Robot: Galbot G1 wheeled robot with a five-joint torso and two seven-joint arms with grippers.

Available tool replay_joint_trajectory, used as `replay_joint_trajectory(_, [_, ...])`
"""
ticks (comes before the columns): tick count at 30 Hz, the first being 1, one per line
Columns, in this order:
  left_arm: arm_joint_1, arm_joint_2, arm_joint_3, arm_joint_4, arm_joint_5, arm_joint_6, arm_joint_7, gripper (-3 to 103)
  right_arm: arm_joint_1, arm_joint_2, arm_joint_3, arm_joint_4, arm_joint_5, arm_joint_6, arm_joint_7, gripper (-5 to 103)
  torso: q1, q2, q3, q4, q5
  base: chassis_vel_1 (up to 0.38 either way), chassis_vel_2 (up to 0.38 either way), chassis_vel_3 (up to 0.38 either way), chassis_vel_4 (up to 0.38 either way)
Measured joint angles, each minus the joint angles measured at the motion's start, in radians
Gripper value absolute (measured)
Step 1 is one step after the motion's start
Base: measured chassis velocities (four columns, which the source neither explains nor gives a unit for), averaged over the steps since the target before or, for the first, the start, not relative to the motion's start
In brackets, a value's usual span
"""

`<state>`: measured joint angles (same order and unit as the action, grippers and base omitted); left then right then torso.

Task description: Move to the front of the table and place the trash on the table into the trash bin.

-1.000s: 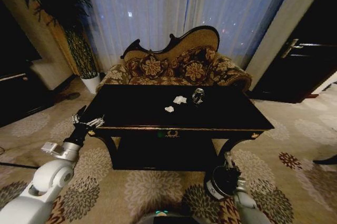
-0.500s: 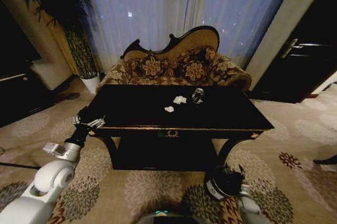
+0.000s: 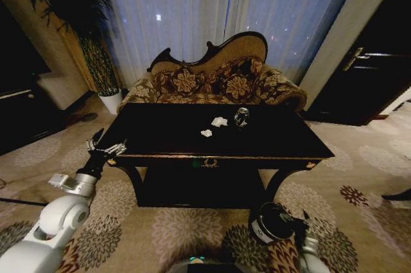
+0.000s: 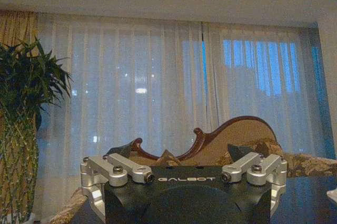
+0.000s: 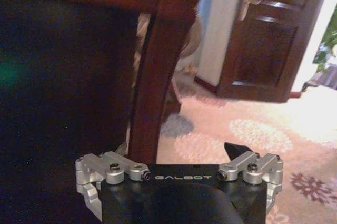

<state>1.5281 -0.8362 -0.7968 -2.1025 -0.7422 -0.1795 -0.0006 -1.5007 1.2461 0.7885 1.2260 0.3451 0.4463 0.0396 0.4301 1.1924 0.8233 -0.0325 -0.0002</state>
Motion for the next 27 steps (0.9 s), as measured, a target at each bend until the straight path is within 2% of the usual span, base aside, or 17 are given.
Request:
replay_joint_trajectory(3, [0.0,-0.007,-0.002,0.002,-0.001,-0.001,0.003,100,-0.084,0.028,0.035,0.105,0.03,0.027,0.006,100,0.0,0.0,0.0,0.0006,-0.0001,0.0,0.0,0.0,0.0])
replay_joint_trajectory(6, [0.008,-0.019,-0.007,0.003,-0.002,-0.002,0.005,100,-0.191,0.056,0.071,0.207,0.051,0.067,0.001,100,0.0,0.0,0.0,-0.0002,0.0001,0.0,0.0,0.0,0.0])
replay_joint_trajectory(13, [0.018,-0.029,-0.021,0.008,-0.004,-0.008,0.01,100,-0.308,0.063,0.121,0.363,0.091,0.113,-0.057,100,0.0,0.0,0.0,0.0,0.0002,0.0,0.0,0.0,0.0])
replay_joint_trajectory(17, [0.036,-0.024,-0.045,0.014,-0.015,-0.015,0.018,100,-0.369,0.032,0.181,0.523,0.145,0.117,-0.101,100,0.0,0.0,0.0,0.0003,0.0001,0.0,0.0,0.0,0.0])
replay_joint_trajectory(23, [0.038,-0.023,-0.054,0.018,-0.021,-0.017,0.021,100,-0.394,-0.013,0.237,0.596,0.166,0.129,-0.143,100,0.0,0.0,0.0,0.0002,0.0002,0.0,0.0,0.0,0.0])
replay_joint_trajectory(27, [0.037,-0.027,-0.054,0.02,-0.022,-0.018,0.022,100,-0.395,-0.054,0.252,0.648,0.179,0.102,-0.147,100,0.0,0.0,0.0,-0.0001,0.0002,0.0,0.0,0.0,0.0])
